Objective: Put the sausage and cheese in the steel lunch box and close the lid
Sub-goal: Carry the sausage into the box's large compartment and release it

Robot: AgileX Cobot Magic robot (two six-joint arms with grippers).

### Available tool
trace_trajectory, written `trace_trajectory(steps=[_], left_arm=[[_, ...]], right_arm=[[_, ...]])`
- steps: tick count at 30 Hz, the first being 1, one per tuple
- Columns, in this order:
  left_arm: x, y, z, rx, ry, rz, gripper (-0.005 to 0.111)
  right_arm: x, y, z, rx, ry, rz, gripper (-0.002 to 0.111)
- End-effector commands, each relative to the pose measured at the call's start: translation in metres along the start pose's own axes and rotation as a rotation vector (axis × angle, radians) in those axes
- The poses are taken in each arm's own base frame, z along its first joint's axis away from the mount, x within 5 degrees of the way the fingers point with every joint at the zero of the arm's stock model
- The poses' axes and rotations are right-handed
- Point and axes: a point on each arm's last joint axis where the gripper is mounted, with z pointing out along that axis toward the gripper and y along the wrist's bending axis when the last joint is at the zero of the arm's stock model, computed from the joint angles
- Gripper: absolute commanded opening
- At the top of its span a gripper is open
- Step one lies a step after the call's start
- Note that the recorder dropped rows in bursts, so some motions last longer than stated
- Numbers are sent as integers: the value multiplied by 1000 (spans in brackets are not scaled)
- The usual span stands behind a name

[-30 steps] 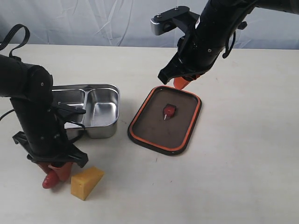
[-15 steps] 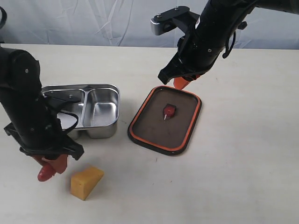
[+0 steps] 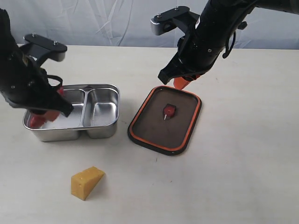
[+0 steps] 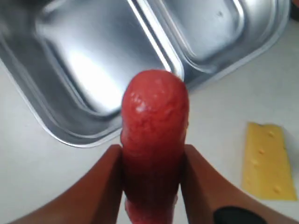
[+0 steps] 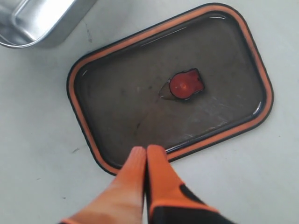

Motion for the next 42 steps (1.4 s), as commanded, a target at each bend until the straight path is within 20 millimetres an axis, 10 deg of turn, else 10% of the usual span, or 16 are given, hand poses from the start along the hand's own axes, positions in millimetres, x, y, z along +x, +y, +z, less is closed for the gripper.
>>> trace_trajectory(steps=[1, 23, 31, 42], left_arm=[[-18, 17, -2, -93, -49, -30, 0], [-42, 39, 79, -4, 48, -48, 4], [-42, 37, 79, 17, 49, -67, 64], [-36, 28, 8, 124, 45, -105, 64]], right_arm=[[2, -1, -3, 2, 5, -4, 0], [2, 1, -3, -17, -2, 11, 0], [2, 1, -3, -17, -2, 11, 0], [4, -13, -9, 68, -12, 27, 0]])
